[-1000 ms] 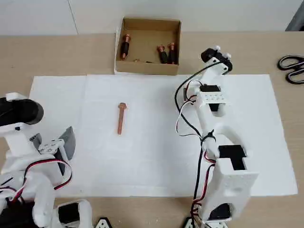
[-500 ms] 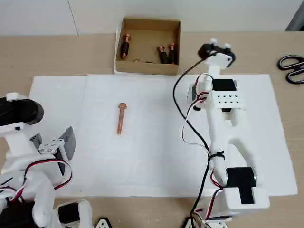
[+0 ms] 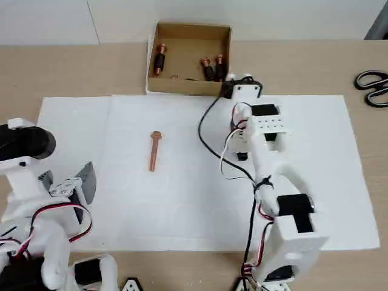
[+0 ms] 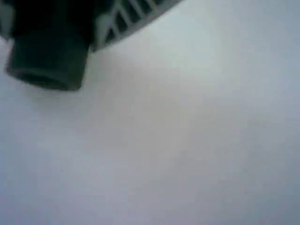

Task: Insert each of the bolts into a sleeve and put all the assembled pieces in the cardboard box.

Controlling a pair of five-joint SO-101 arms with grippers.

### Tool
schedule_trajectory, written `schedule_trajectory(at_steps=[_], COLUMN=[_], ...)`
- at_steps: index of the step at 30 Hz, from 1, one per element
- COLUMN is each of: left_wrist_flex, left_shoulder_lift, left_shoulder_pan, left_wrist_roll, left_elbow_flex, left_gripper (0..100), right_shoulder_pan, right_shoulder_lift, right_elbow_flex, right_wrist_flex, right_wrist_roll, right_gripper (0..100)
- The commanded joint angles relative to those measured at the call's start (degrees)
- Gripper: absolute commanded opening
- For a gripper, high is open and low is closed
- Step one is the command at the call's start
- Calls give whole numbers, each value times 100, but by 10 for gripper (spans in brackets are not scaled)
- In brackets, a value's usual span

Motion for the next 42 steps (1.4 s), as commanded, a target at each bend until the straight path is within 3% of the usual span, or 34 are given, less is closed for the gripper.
schedule_trajectory(at_steps=[1,8,14,42], left_wrist_flex=[9,0,-9,-9], left_shoulder_lift=[0,0,0,0], left_shoulder_pan=[-18,-18,-18,-18], left_wrist_roll=[-44,-53,-53,-53], left_elbow_flex=[-22,84,84,92], left_gripper=[243,243,243,243], right_shoulder_pan=[-303,-347,-347,-338], right_shoulder_lift=[40,48,48,277], right_elbow_flex=[-193,-193,-185,70], right_wrist_flex=[-66,-48,-13,-66], right_wrist_roll=[88,202,202,202], right_gripper=[49,52,135,132])
